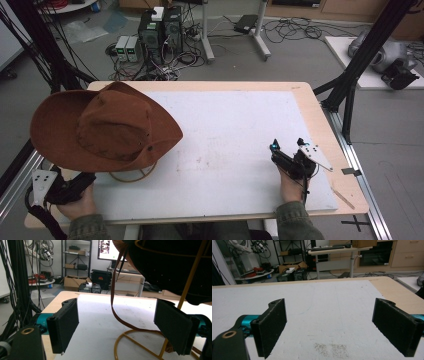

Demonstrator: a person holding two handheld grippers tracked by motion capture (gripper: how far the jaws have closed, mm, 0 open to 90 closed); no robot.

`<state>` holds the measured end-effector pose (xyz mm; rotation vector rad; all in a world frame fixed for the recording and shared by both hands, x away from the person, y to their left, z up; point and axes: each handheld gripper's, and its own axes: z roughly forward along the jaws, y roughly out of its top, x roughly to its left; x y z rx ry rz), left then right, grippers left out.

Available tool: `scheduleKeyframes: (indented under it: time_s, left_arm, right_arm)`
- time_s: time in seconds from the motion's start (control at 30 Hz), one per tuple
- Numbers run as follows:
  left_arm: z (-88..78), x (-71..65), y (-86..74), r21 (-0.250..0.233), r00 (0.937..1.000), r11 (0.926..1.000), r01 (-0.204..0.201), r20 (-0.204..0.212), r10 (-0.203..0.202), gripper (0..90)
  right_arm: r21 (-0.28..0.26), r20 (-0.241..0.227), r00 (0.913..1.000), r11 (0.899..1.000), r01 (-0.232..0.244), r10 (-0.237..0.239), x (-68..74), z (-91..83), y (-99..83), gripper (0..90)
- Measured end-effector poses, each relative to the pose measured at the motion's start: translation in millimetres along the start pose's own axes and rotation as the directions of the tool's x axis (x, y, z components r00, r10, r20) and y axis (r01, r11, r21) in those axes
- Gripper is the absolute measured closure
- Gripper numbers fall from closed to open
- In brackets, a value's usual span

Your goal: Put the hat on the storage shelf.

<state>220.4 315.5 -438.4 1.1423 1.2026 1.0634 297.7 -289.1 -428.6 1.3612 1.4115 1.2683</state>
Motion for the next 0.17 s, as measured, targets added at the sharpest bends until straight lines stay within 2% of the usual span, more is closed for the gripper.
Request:
scheduleKeyframes:
  time_s: [0.17]
  left_arm:
    - [0.8,-0.1,-0.6,0.004,1.0000,1.0000,-0.003,0.003,0.003,20.1]
  right_arm:
    - [0.001,-0.001,1.0000,1.000,-0.006,0.006,-0.7,1.1,0.0,11.5]
